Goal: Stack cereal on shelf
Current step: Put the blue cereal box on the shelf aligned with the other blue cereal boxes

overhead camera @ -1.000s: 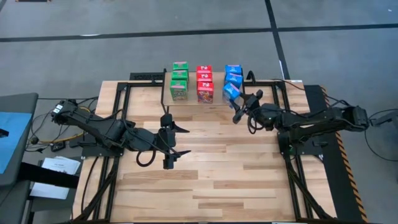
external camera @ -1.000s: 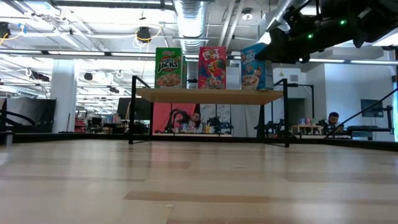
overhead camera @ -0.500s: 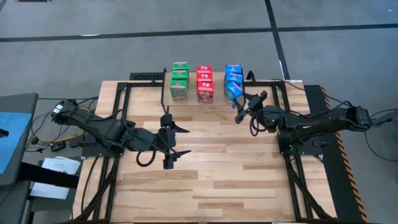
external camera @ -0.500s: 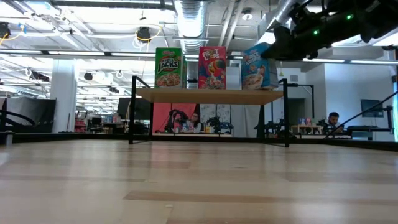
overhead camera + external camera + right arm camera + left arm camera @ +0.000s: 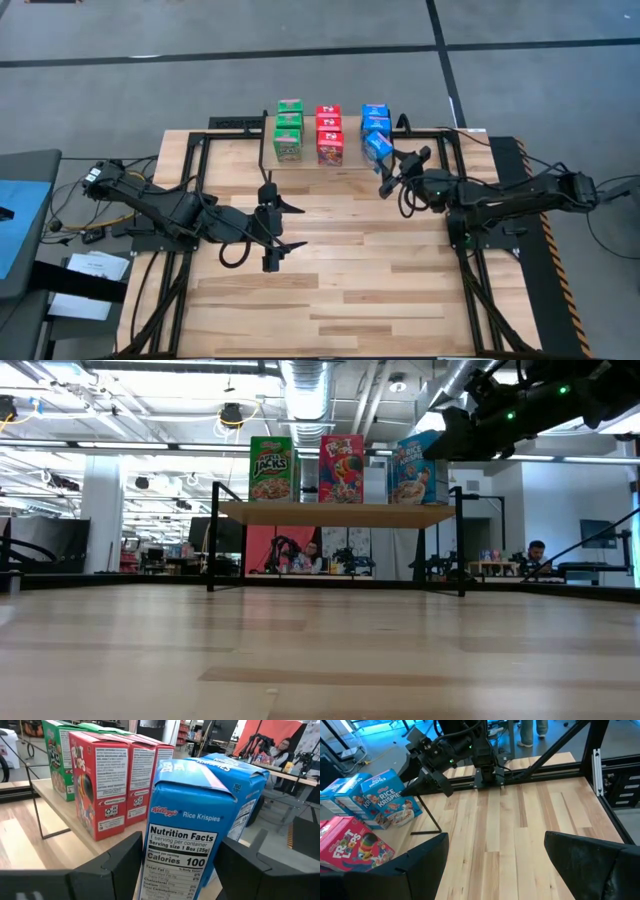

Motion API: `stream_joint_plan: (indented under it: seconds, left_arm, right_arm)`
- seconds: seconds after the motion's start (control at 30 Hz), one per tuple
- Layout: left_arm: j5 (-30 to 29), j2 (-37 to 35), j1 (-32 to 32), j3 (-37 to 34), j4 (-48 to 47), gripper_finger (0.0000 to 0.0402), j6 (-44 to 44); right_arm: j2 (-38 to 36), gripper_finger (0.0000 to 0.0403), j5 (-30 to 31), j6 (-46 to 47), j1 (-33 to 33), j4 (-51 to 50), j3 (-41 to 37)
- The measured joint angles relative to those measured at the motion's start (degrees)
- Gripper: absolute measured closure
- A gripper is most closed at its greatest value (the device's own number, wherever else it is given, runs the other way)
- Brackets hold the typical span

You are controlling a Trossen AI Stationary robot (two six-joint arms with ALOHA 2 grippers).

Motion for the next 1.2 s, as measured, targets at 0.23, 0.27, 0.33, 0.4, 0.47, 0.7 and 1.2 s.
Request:
stream_joint_plan:
  seconds: [0.23,0.27,0.33,0.4,0.47,0.7,1.2]
  left_arm:
    - [0.6,0.0,0.0,0.0,0.0,0.0084,0.0]
    - [0.6,0.0,0.0,0.0,0.0,0.0084,0.0]
    - [0.6,0.0,0.0,0.0,0.0,0.0084,0.0]
    - [0.6,0.0,0.0,0.0,0.0,0.0084,0.0]
    - [0.6,0.0,0.0,0.0,0.0,0.0084,0.0]
    - [0.7,0.0,0.0,0.0,0.0,0.0084,0.0]
    - [0.8,0.0,0.0,0.0,0.0,0.0084,0.0]
  right_arm:
    - [-0.1,0.0147,0.0,0.0,1.2,0.0,0.0]
    - [-0.1,0.0147,0.0,0.0,1.4,0.0,0.0]
    - [-0.1,0.0147,0.1,0.0,1.8,-0.4,0.0]
    - [-0.1,0.0147,1.1,0.0,2.0,-1.0,0.0]
    - [-0.1,0.0147,1.6,0.0,1.9,-1.4,0.0]
    - [-0.3,0.0147,2.5,0.0,2.0,-1.7,0.0]
    - [-6.2,0.0147,6.0,3.3,5.1,-9.5,0.0]
